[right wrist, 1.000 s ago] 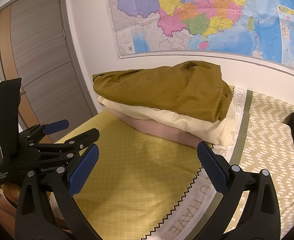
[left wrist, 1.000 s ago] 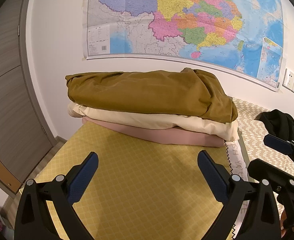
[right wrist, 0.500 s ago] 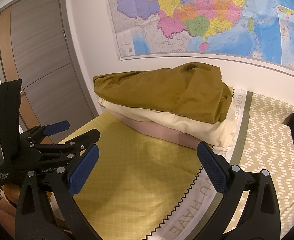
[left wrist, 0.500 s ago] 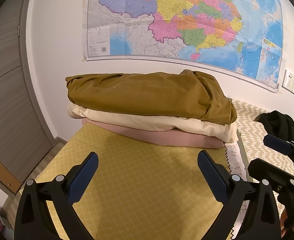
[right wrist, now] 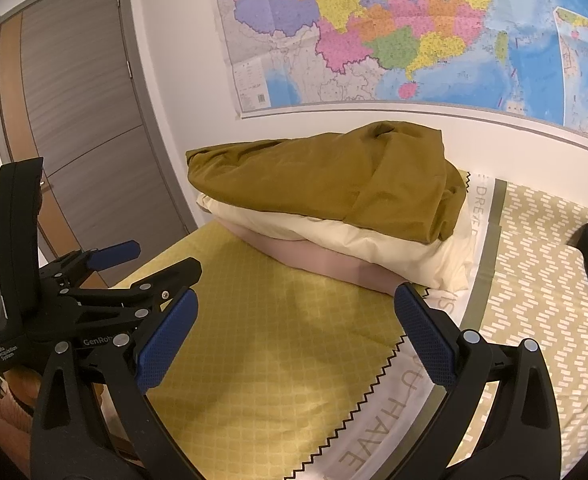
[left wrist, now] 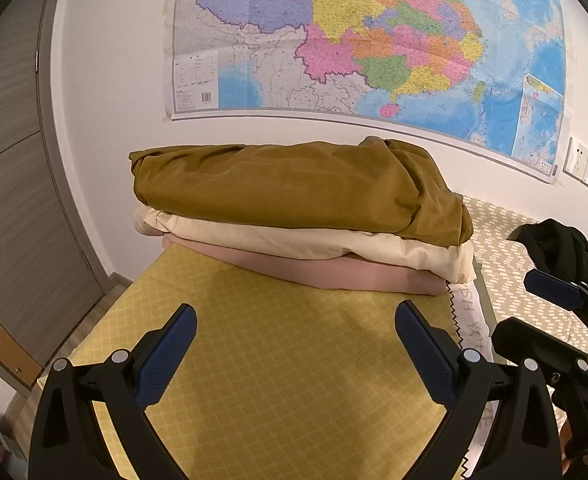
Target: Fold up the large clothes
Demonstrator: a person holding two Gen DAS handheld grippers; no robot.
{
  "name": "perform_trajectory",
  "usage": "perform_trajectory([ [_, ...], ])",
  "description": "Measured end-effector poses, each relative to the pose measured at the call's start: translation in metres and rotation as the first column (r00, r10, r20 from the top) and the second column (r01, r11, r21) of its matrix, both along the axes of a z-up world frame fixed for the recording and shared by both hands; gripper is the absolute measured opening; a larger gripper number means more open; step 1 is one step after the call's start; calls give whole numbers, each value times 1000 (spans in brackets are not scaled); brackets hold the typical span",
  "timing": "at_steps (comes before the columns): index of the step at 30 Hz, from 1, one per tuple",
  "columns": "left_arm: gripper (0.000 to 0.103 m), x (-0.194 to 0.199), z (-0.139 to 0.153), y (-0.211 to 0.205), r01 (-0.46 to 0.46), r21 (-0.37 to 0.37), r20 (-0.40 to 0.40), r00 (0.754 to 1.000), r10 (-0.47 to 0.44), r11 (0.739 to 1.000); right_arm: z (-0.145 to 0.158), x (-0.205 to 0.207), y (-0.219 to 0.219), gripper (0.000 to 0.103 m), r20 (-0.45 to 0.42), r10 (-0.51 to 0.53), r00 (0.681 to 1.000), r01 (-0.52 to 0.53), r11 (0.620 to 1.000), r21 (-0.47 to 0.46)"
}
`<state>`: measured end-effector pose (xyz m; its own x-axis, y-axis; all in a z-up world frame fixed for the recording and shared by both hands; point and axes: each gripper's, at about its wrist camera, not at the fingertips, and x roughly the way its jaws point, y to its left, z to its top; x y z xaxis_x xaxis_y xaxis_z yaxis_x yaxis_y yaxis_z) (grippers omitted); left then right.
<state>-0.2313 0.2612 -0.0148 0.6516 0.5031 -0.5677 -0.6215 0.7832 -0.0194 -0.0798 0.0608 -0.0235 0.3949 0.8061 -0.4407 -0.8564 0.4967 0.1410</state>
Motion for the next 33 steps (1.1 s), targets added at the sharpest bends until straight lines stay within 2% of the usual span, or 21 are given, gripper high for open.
perform_trajectory([
  [33, 96, 0, -4, 0, 3, -2, -7, 1000, -3, 1000, -3, 2, -1, 97, -9, 2, 1000, -2, 1000, 4],
])
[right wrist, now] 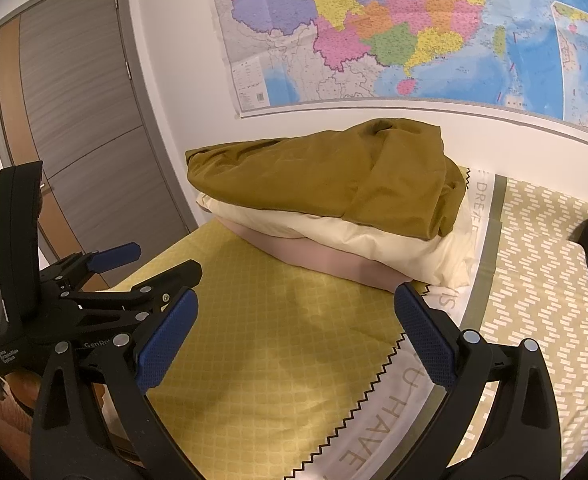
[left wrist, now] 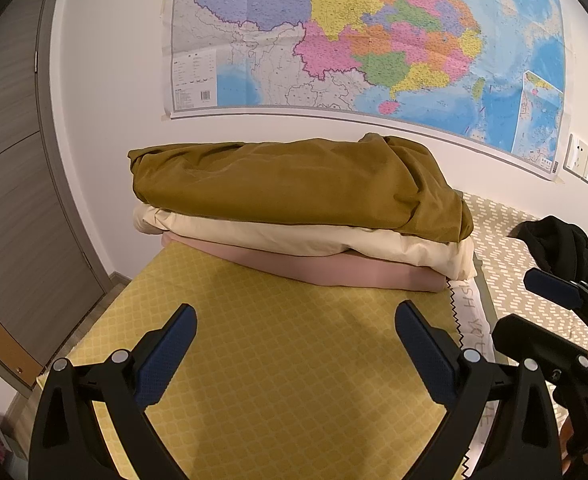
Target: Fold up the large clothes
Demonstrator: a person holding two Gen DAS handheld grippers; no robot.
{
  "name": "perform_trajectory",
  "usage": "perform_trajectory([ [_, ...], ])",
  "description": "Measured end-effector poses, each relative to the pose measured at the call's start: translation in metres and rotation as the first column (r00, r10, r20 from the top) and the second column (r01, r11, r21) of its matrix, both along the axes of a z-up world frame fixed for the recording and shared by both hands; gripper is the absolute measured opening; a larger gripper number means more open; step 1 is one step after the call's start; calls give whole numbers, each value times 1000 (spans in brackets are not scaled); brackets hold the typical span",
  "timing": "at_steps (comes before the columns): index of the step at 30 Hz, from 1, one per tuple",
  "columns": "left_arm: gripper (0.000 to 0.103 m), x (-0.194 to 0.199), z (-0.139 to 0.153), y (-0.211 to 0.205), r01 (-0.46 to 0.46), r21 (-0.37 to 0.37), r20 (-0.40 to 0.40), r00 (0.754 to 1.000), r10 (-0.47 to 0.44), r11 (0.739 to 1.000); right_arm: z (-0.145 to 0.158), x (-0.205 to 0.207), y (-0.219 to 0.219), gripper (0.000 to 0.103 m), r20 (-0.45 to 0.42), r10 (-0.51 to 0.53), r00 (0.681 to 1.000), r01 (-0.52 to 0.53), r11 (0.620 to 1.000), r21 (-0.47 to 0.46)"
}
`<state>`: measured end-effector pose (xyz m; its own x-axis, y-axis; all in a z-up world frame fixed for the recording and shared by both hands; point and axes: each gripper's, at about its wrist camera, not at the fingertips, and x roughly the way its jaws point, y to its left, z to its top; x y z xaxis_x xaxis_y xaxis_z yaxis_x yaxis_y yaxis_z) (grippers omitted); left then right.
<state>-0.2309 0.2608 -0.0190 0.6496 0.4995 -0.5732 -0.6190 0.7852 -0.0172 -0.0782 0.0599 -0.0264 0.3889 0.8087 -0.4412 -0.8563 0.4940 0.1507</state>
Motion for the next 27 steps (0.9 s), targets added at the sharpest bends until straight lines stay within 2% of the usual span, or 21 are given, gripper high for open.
perform_trajectory([
  [13, 96, 0, 0, 1, 1, 1, 1, 1000, -1, 1000, 0, -2, -1, 97, -4, 2, 1000, -2, 1000, 3],
  [20, 95, -1, 2, -4, 35, 6, 27, 999, -35, 999, 0, -2, -4, 97, -6, -7, 1000, 7, 1000, 10],
  [27, 96, 11, -2, -15, 45, -23, 10, 999, -45, 999, 0, 2, -23, 97, -19, -44, 999, 45, 999, 29],
])
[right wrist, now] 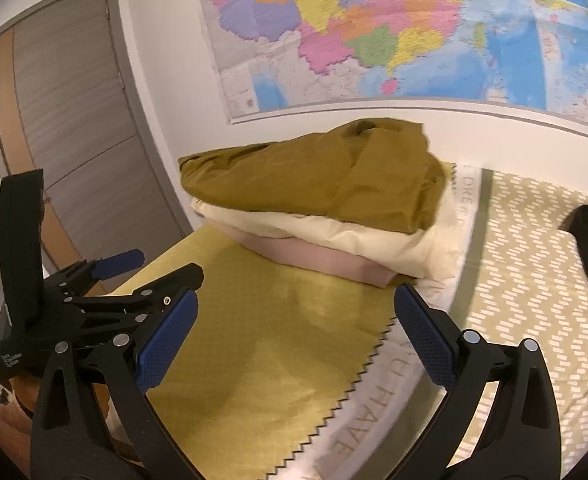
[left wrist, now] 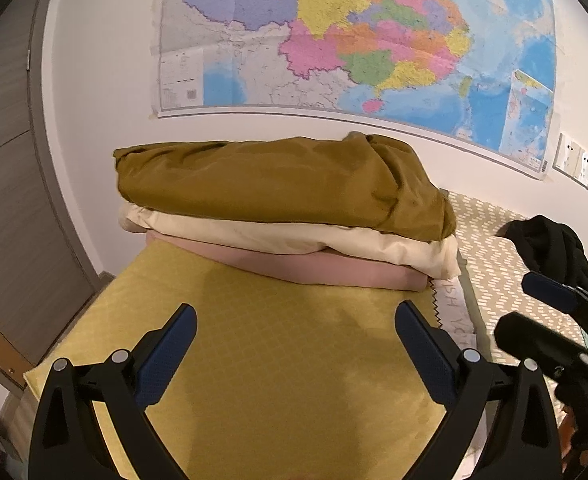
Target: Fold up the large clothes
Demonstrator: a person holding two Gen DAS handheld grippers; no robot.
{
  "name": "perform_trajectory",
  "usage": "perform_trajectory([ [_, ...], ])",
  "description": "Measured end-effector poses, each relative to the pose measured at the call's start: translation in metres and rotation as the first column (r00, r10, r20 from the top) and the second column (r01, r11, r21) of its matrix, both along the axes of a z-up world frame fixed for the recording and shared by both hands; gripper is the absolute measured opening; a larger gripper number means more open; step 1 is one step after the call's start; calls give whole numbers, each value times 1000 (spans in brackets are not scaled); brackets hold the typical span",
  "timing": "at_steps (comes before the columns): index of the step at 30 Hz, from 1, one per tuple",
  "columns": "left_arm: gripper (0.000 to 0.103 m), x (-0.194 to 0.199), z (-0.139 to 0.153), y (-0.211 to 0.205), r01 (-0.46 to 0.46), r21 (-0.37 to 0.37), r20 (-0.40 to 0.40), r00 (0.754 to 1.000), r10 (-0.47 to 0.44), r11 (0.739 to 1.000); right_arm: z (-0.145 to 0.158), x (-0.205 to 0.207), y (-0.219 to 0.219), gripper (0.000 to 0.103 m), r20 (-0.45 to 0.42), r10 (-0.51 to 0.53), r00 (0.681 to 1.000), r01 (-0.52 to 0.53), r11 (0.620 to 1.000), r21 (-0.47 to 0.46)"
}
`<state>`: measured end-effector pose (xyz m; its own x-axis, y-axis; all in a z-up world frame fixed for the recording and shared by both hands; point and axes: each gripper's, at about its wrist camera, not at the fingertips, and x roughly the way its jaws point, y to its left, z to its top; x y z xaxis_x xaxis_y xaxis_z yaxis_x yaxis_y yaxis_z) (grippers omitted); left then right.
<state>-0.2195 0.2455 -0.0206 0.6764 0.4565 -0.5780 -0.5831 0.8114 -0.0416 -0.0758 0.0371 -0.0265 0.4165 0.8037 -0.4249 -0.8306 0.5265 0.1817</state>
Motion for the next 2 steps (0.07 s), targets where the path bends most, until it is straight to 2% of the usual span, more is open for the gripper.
perform_trajectory([
  [2, 96, 8, -2, -6, 45, -21, -7, 999, -45, 999, 0, 3, -11, 97, -7, -27, 1000, 27, 1000, 7],
])
